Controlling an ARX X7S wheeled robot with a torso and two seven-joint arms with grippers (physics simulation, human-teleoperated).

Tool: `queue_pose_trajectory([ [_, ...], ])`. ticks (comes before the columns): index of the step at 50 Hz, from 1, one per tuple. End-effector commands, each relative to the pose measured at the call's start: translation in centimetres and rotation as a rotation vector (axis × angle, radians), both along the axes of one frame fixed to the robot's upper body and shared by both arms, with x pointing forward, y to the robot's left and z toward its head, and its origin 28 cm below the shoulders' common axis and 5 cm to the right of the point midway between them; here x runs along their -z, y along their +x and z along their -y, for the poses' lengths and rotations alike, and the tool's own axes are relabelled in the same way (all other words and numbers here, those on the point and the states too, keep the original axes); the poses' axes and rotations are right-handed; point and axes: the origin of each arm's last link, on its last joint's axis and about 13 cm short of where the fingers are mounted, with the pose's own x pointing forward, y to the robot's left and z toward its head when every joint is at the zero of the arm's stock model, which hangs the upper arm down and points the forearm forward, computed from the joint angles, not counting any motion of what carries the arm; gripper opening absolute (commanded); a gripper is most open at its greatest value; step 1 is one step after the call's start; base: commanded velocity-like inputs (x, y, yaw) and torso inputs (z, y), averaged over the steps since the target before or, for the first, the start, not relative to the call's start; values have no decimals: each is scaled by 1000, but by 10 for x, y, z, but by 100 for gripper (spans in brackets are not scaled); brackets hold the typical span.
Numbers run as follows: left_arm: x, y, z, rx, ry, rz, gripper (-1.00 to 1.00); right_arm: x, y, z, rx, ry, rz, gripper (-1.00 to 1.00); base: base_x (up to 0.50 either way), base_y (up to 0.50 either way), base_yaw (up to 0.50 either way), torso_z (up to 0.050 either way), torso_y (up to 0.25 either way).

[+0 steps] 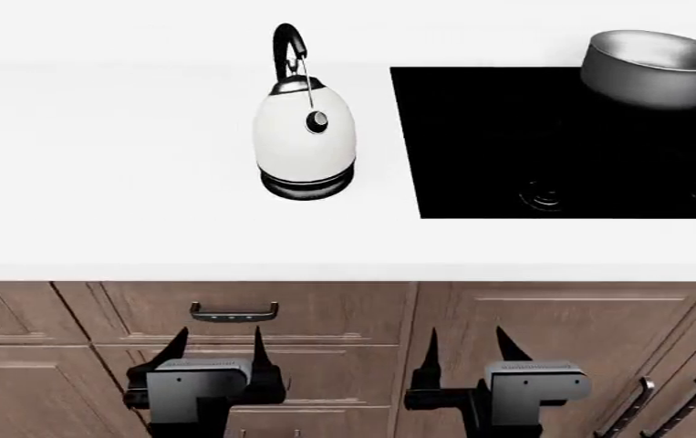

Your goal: Pick the kettle from the counter and place it on a stove burner. Then turn the burner on.

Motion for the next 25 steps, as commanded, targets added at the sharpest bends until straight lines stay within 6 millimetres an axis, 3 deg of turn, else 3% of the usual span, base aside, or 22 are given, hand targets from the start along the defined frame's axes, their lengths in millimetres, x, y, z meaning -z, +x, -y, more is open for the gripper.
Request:
queue_pose_trajectory([
  [1,0,0,0,-2,-3,2,100,0,0,0,0,1,2,100,0,23,0,0,0],
  [9,-1,0,0,2,-24,12,100,0,0,1,3,10,1,100,0,0,0,2,0],
  [25,-2,-1,0,13,-32,12,100,-1,0,0,1,12,-2,100,0,0,0,50,0],
])
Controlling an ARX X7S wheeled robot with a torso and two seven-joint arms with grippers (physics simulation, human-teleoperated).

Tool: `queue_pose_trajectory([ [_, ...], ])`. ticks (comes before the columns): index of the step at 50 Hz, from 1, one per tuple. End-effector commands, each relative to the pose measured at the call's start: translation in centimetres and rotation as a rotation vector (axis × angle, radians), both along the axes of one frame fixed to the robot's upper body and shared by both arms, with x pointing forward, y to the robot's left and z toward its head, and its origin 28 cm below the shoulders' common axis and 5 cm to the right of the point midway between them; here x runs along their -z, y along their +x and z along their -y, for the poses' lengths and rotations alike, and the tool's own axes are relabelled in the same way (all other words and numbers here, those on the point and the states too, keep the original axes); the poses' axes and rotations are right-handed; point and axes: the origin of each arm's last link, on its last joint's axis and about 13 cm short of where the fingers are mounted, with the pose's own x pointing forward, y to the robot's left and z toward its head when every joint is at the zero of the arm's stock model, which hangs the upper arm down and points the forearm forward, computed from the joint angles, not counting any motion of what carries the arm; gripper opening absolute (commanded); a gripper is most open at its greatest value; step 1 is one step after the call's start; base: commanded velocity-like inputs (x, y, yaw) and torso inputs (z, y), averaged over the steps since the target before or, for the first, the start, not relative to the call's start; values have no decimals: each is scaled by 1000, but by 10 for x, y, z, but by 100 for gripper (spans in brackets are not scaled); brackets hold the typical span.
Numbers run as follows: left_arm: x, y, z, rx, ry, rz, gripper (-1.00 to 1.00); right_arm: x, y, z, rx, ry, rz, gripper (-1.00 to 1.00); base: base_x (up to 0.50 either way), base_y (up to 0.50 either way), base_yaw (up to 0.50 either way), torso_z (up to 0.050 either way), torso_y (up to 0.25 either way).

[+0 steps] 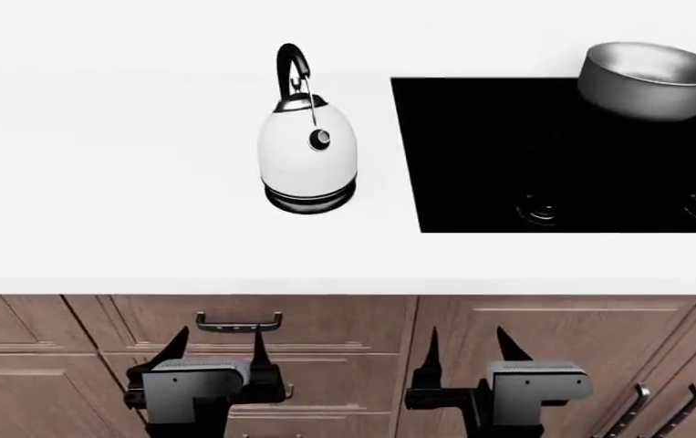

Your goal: Pick the kettle from the counter and place it on a stove burner. Then turn the burner on.

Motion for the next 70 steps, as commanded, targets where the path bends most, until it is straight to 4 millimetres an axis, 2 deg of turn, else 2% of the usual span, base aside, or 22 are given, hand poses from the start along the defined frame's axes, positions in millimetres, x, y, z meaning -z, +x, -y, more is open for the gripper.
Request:
queue_pose_trajectory([
  [1,-1,0,0,3,-3,1,100,0,0,0,0,2,-1,100,0,0,0,50,0],
  [22,0,0,1,7,10,3,100,0,0,0,-1,3,-2,100,0,0,0,50,0],
  [26,-8,-3,-1,31,-80,9,100,-6,-3,2,25,-5,4,100,0,0,0,25,0],
  [27,-23,-7,-3,51,-31,44,100,-17,-6,1,16,47,13,100,0,0,0,0,0],
  [28,-42,-11,-6,71,-68,90,100,-31,-12,0,-5,70,22,100,0,0,0,0,0],
  [29,-56,-14,-9,88,11,102,100,-40,-17,-1,-24,73,24,100,0,0,0,0,0],
  [32,-100,-24,-22,112,82,164,100,-81,-41,0,-135,129,5,100,0,0,0,0,0],
  [33,-110,-28,-27,112,76,162,100,-94,-48,5,-170,139,21,100,0,0,0,0,0],
  [36,-122,-41,-38,109,179,137,100,-121,-56,16,-136,109,-16,100,0,0,0,0,0],
  [39,-151,-51,-45,123,196,179,100,-144,-60,19,-143,85,-8,100,0,0,0,0,0],
  [42,-174,-51,-53,182,226,211,100,-168,-58,22,-169,14,-4,100,0,0,0,0,0],
  [45,-188,-46,-63,169,183,175,100,-192,-54,25,-166,2,12,100,0,0,0,0,0],
  [53,-207,-42,-69,147,219,186,100,-211,-48,27,-170,-21,40,100,0,0,0,0,0],
  [70,-211,-40,-76,108,233,200,100,-206,-46,27,-203,-2,39,100,140,0,0,0,0],
])
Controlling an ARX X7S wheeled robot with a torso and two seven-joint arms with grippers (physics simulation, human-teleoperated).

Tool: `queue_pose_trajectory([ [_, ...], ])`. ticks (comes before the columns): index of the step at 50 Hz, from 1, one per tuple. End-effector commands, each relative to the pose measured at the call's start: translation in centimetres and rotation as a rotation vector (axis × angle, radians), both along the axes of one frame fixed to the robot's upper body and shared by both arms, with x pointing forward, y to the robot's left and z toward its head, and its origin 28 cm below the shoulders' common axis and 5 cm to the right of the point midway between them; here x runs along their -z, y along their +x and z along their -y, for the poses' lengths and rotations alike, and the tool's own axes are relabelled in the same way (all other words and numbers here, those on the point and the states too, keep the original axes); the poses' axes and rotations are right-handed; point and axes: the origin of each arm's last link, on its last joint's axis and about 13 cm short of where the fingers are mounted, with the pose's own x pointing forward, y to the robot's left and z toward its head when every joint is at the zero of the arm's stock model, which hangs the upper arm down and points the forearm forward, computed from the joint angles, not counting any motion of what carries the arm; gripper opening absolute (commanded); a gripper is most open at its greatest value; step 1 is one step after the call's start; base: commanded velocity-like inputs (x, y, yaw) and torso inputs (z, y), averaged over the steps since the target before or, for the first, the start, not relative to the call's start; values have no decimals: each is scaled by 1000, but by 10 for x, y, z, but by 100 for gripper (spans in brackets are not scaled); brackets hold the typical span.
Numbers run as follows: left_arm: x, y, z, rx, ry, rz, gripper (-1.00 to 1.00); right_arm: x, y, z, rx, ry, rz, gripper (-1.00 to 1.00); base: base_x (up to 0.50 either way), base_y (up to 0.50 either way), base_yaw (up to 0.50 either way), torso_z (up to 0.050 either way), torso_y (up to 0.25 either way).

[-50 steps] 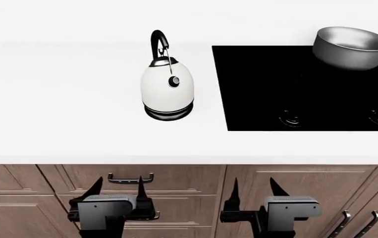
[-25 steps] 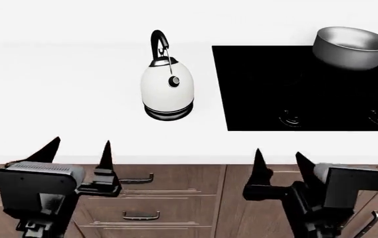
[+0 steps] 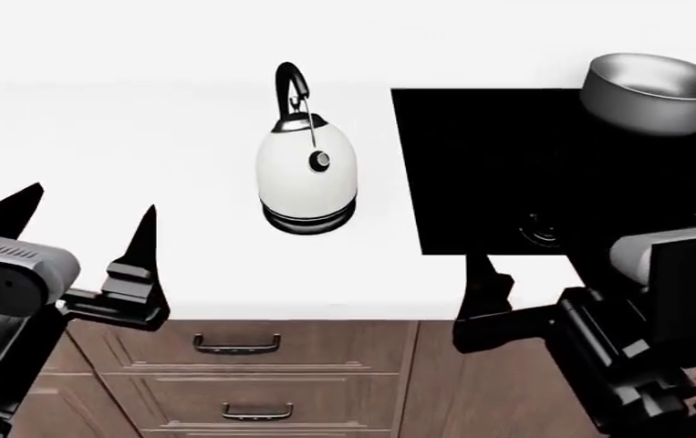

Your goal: Pick the kettle from the counter and place it on a stove burner. Then turn the burner on.

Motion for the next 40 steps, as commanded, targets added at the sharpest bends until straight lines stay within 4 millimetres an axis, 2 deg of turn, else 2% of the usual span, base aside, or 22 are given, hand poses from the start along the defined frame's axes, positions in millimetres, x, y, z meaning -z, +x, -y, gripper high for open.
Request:
queue_pose_trajectory([
  [1,-9,-1,-4,-11,30,11,100,-5,-2,2,-14,-30,16,100,285,0,0,0,0],
  [36,-10,1,-6,-16,17,14,100,-1,3,2,3,-49,15,100,304,0,0,0,0],
  [40,-8,1,-7,-22,14,12,100,1,3,1,-1,-57,15,100,69,0,0,0,4],
])
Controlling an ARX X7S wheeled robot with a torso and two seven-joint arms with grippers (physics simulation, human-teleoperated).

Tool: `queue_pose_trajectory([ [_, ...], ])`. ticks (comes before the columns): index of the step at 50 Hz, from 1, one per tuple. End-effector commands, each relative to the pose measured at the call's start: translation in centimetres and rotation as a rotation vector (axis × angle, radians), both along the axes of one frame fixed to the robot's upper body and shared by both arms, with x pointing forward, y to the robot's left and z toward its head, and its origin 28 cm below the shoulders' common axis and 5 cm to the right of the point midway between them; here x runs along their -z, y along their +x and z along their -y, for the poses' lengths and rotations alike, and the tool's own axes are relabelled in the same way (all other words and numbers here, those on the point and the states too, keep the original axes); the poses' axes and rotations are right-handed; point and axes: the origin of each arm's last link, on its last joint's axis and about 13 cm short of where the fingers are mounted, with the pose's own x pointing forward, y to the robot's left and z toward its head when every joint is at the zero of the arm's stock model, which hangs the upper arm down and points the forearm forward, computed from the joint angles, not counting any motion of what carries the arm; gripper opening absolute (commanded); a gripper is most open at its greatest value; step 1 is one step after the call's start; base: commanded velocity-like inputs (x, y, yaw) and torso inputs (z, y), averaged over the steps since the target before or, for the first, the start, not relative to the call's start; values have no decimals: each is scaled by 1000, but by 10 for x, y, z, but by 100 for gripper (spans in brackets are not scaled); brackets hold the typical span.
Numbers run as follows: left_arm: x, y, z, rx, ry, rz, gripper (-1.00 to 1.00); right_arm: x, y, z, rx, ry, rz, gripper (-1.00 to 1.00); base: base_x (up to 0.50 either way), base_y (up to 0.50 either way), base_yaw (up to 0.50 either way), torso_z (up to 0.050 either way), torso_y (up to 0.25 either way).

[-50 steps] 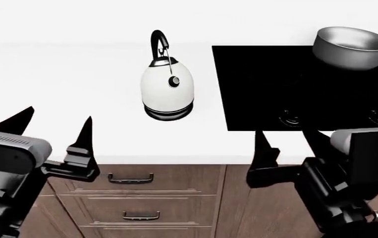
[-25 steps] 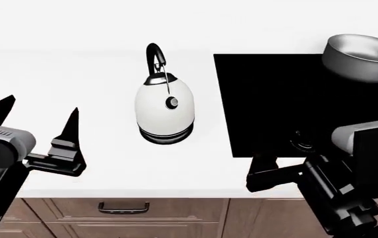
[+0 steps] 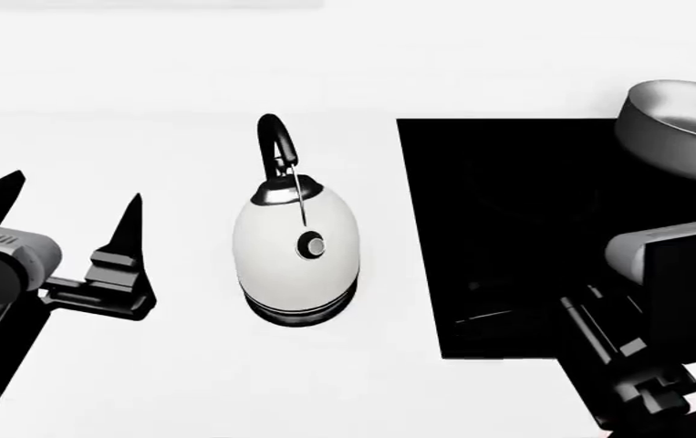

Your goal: Pick the kettle from the counter and place it on a stove burner. Then turn the burner on.

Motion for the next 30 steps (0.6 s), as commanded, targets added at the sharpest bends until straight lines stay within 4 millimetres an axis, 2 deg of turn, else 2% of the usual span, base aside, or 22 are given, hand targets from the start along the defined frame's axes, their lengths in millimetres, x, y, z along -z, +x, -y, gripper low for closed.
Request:
queue_pose_trajectory([
  [1,1,0,-1,-8,-4,-1,100,2,2,0,1,-9,3,100,0,0,0,0,0],
  [4,2,1,-2,-11,-5,-8,100,-2,2,-2,-4,-1,9,100,0,0,0,0,0],
  [8,3,1,-2,-6,-6,-18,100,-19,1,-10,-79,30,-25,100,0,0,0,0,0],
  [10,3,1,-2,3,-4,-21,100,-32,2,-15,-162,67,-82,100,0,0,0,0,0],
  [13,3,1,0,12,-3,-24,100,-61,9,-20,-209,63,-122,100,0,0,0,0,0],
  [18,2,0,-1,17,-4,-22,100,-92,15,-30,-280,-47,-184,100,0,0,0,0,0],
  [30,4,0,0,19,-4,-26,100,-120,40,-51,-359,-140,-232,100,0,0,0,0,0],
])
